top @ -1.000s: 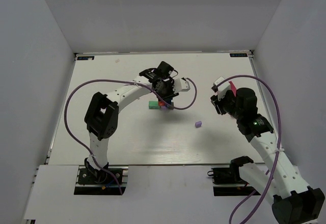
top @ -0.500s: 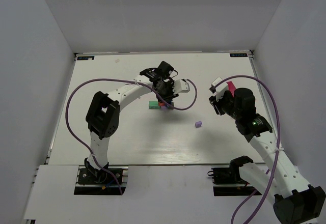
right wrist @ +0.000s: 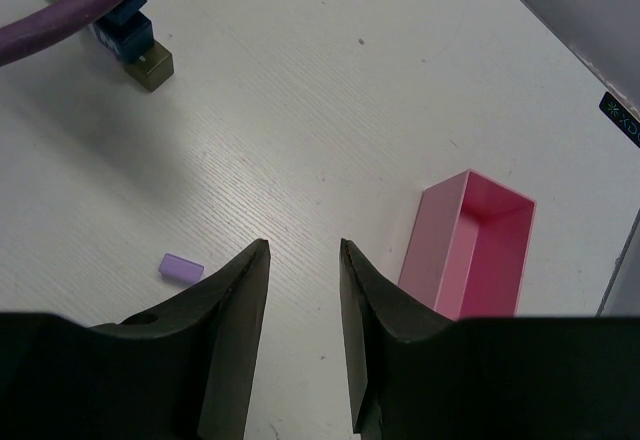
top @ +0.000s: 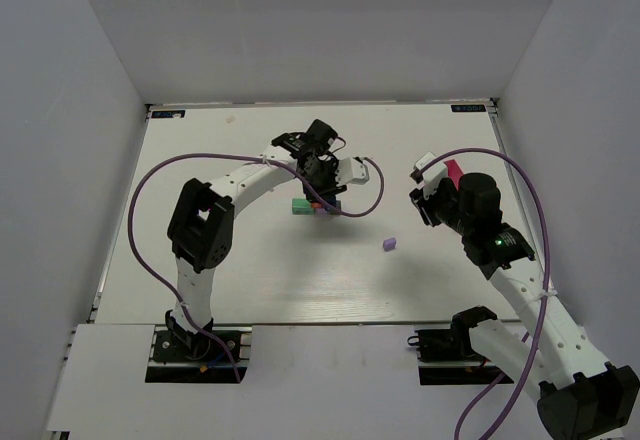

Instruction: Build the wood block tower

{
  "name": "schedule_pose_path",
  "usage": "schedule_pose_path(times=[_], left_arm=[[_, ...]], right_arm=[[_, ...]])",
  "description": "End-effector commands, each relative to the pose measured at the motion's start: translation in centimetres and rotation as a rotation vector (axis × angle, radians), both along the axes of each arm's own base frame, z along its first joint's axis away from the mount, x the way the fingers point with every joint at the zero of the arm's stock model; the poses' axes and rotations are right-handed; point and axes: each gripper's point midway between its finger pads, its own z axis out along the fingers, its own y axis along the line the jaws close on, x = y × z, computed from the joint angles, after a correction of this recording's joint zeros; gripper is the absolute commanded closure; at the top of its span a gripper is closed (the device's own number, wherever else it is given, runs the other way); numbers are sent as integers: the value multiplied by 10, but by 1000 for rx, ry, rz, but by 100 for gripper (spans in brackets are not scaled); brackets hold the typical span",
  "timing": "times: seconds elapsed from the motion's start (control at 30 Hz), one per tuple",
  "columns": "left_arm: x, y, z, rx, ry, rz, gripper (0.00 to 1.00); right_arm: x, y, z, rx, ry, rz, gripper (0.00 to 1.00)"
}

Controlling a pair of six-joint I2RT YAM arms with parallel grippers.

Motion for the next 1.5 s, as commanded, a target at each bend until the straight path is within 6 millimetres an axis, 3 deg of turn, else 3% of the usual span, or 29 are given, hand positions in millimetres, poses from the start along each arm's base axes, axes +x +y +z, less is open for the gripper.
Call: schedule_pose_path(times=[0.0,0.1,0.87,1.27,1.47], left_arm=[[5,-7,25,-52,-32,-26,87],[7,-3,16,-37,-12,-16,87],[6,-6,6,-30,12,-40,84],[6,-6,6,-30,12,-40,70],[6,-6,6,-30,12,-40,69]], right_arm=[[1,1,6,5,-27,1,60],[1,1,6,6,-24,0,60],[2,1,6,2,-23,-2,60],[2,2,6,2,-26,2,60],[1,1,6,3,-24,1,60]])
